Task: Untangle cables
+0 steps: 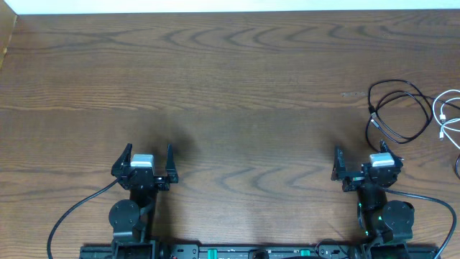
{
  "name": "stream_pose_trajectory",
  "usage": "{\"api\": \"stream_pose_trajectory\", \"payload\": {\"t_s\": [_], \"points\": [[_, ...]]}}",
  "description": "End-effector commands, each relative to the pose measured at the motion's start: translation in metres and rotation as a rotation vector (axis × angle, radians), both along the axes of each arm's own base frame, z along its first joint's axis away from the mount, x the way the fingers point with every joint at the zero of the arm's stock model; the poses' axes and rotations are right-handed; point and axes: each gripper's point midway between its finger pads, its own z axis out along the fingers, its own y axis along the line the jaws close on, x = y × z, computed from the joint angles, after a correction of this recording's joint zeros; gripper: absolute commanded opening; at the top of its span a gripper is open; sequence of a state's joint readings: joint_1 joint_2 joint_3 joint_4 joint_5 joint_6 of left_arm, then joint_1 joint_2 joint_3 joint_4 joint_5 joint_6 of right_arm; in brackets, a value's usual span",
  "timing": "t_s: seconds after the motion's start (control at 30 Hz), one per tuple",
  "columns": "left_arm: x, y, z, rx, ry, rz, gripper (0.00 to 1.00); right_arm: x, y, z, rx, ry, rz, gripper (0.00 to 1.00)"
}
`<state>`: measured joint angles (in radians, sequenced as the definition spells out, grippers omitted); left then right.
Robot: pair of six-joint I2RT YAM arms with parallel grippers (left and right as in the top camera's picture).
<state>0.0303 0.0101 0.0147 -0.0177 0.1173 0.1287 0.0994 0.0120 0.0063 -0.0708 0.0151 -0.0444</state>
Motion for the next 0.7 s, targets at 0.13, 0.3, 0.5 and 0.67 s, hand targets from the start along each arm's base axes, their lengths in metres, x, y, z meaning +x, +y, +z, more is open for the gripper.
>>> {"api": "stream_pose_trajectory", "payload": {"t_s": [0.13,0.3,0.5,0.67], "points": [[-0.0012,-0.0014,-0.0142,0.002,0.047,-0.01,0.94,-0.0004,0.0004,0.0,0.01,0.0,0.003,0.99],[-0.0012,-0.0014,-0.0142,0.002,0.047,-0.01,0.94,-0.0004,0.0004,0.0,0.01,0.0,0.003,0.99],[-0.0012,-0.0014,-0.0142,0.002,0.047,-0.01,0.94,-0.0004,0.0004,0.0,0.01,0.0,0.003,0.99],[-0.0012,-0.0014,-0.0142,0.002,0.047,-0.01,0.94,-0.0004,0.0004,0.0,0.01,0.0,0.003,0.99]]}}
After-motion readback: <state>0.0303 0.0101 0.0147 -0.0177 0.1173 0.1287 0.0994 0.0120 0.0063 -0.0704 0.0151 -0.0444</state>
